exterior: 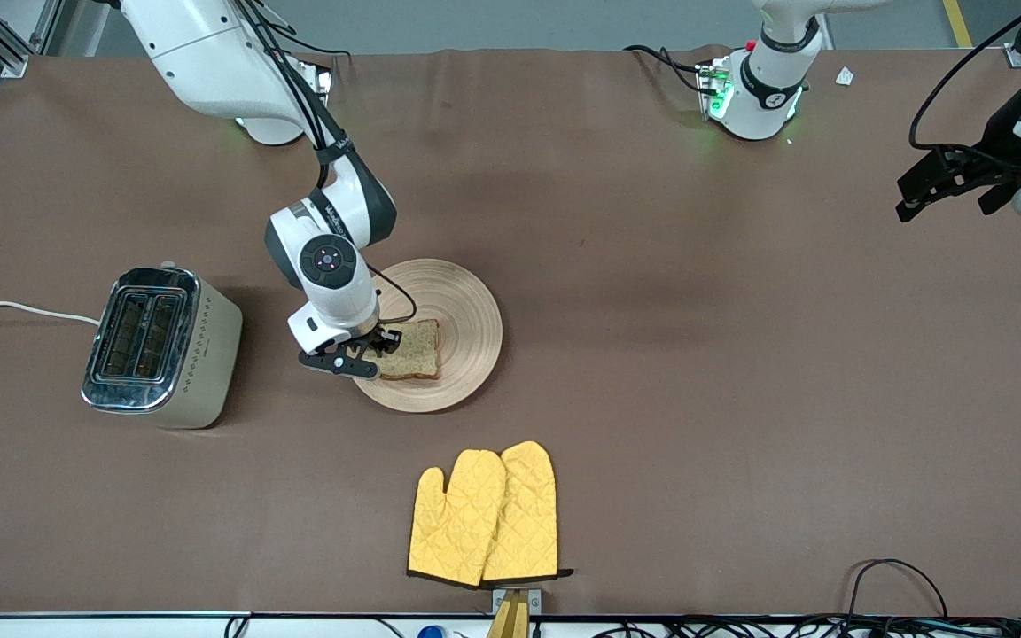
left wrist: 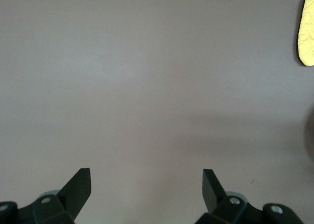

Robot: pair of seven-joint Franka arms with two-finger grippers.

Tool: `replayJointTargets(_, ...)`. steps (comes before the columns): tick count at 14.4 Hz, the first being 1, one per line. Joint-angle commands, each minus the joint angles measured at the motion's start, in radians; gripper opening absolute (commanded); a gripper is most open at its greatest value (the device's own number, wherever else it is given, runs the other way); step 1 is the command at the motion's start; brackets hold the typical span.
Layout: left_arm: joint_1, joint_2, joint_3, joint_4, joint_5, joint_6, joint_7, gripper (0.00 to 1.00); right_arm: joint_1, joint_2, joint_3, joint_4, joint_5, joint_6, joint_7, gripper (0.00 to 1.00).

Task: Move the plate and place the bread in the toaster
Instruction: 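Close the right gripper on the bread slice's crust edge, then lift the bread slice off the plate with the right gripper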

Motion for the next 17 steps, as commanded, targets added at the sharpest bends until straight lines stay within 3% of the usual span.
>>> replayJointTargets(1, 0.001, 0.009, -0.002, 0.009, 0.010, 0.006, 0.006, 1.00, -0.008, 0.023, 0.004, -0.002, -0.014, 0.042, -0.007, 0.45)
replayJointTargets(4, 0.001, 0.009, -0.002, 0.009, 0.010, 0.006, 0.006, 1.00, -0.007, 0.032, 0.004, -0.003, -0.014, 0.053, -0.007, 0.42)
replayJointTargets(9, -0.004, 0.010, -0.002, 0.009, 0.010, 0.006, 0.005, 1.00, -0.004, 0.034, 0.004, -0.005, -0.016, 0.051, -0.007, 0.16)
replayJointTargets(11, -0.004, 0.012, -0.002, 0.009, 0.010, 0.008, 0.005, 1.00, -0.005, 0.032, 0.005, -0.003, -0.016, 0.050, -0.007, 0.00)
replayJointTargets(17, -0.008, 0.021, -0.003, 0.009, 0.013, 0.008, 0.005, 1.00, -0.005, 0.032, 0.005, 0.000, -0.014, 0.036, -0.005, 0.00)
